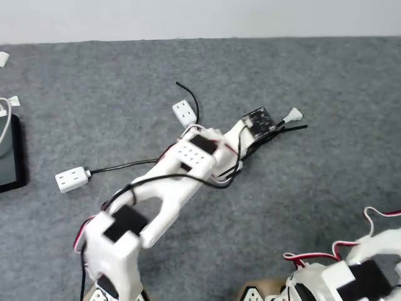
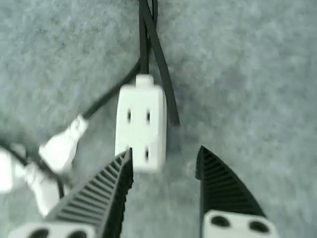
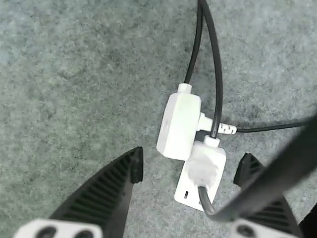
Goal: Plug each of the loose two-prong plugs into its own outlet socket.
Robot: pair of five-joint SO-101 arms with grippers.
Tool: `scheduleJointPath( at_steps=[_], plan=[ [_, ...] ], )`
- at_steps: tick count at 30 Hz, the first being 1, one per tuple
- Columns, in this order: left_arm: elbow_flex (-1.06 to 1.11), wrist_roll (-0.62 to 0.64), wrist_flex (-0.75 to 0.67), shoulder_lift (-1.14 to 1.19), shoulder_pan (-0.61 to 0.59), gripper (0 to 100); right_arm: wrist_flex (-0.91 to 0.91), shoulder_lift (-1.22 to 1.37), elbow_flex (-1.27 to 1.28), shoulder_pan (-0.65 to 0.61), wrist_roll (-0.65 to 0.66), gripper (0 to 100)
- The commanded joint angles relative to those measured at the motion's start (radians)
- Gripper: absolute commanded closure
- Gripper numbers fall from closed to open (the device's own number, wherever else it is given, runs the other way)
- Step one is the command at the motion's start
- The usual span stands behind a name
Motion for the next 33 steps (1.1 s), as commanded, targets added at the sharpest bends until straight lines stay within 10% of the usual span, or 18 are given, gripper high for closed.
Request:
scheduleJointPath(
  at_steps=[1,25,33],
  plan=[
    [-0.266,0.02,0.089,0.155,0.008,81,-0.016,-0.008,-0.023,-0.013,-0.002,70.6],
    [-1.265,0.014,0.832,0.644,-0.048,81,-0.015,-0.001,0.018,-0.091,0.035,70.6],
    [-1.334,0.014,0.779,0.775,-0.094,81,-0.015,-0.004,0.031,-0.087,0.037,70.6]
  ],
)
